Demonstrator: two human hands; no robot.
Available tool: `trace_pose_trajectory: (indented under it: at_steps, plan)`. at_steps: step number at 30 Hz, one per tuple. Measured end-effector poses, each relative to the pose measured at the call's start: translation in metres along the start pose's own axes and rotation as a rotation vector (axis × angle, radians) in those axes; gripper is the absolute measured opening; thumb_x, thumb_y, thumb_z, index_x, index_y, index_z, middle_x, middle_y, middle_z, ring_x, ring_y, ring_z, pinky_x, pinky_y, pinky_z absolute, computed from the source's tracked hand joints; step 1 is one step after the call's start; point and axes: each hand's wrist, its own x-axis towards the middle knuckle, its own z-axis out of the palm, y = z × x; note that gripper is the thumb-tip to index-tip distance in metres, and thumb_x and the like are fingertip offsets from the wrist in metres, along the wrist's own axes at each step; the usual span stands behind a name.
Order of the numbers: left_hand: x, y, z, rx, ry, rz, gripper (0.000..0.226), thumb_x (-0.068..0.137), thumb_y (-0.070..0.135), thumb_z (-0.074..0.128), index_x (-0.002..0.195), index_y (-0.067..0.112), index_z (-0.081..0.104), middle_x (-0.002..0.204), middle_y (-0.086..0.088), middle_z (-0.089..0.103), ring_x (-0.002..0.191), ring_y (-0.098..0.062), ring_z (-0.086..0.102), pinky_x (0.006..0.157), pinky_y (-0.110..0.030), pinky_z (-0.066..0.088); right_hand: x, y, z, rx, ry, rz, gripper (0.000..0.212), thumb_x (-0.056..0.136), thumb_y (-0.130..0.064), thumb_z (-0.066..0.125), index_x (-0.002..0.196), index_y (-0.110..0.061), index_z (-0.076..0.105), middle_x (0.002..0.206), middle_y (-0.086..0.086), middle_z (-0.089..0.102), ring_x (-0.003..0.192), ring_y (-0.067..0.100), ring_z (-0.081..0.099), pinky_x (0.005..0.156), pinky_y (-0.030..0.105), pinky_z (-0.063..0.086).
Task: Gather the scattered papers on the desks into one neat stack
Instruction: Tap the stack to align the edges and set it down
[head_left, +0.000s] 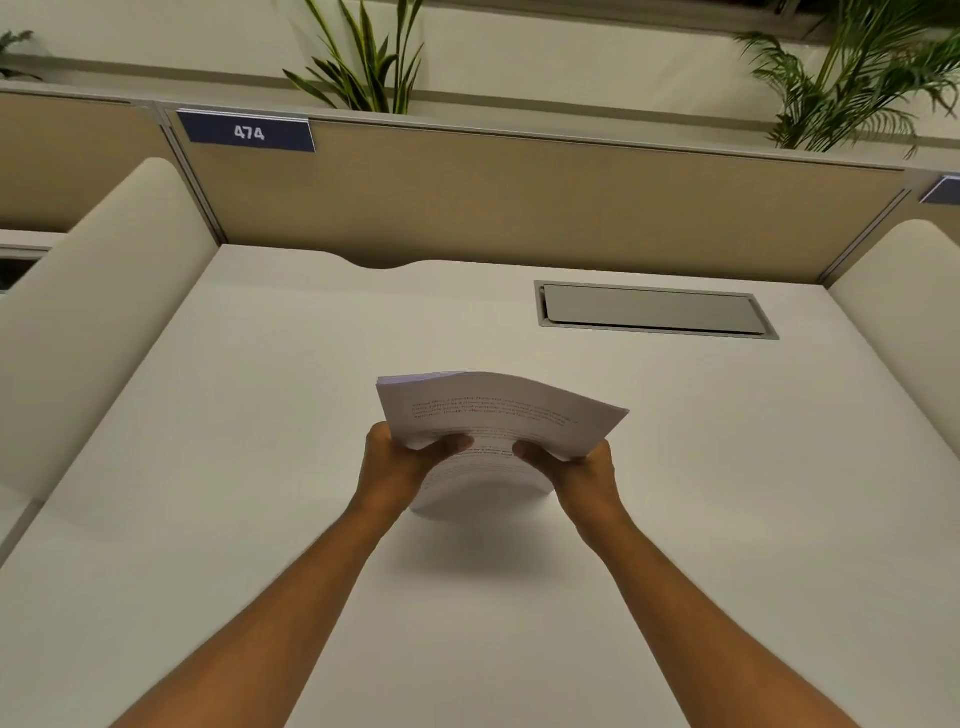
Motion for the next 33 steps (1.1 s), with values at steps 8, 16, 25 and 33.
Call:
trace_pose_trajectory:
  at_steps: [8,16,25,33]
  plan:
    - [0.019,0.016,-0.001,0.014,-0.034,-0.125,0.032,0.074,0.038,0.101,0.098,0.032,0.080,0.091,0.016,0.087,0.081,-0.012,0.084,0.068,-0.028,0.068,0.011,0.002,-0.002,-0.010,0.051,0.090,0.021,0.084,-0.026,0.089,0.102,-0.026,0.079,0.100,-0.008,0.083,0.088,0.017,0.081,0.067,0.023,0.064]
    - [0.053,0.005,-0.012,-0.091,0.059,-0.216,0.029,0.107,0.006,0.060,0.129,0.018,0.074,0.126,-0.013,0.078,0.116,-0.036,0.077,0.099,-0.054,0.065,0.052,0.000,0.006,0.007,0.068,0.199,0.026,0.085,-0.017,0.087,0.110,-0.017,0.078,0.100,-0.003,0.084,0.084,0.021,0.083,0.067,0.030,0.066]
    - [0.127,-0.004,-0.010,0.099,0.152,-0.216,0.027,0.100,-0.001,0.075,0.124,0.009,0.083,0.111,-0.008,0.085,0.106,-0.032,0.081,0.103,-0.050,0.064,0.134,0.011,0.022,-0.037,0.083,0.341,0.034,0.086,-0.012,0.086,0.117,-0.012,0.071,0.111,0.007,0.081,0.095,0.031,0.080,0.088,0.052,0.065]
    - [0.227,-0.011,-0.002,0.155,0.193,-0.260,0.027,0.094,-0.004,0.079,0.120,0.003,0.084,0.101,-0.010,0.082,0.095,-0.028,0.077,0.105,-0.046,0.062,0.237,0.031,0.037,-0.169,0.154,0.354,0.031,0.093,-0.018,0.077,0.120,-0.013,0.062,0.117,0.012,0.075,0.104,0.033,0.075,0.098,0.052,0.060]
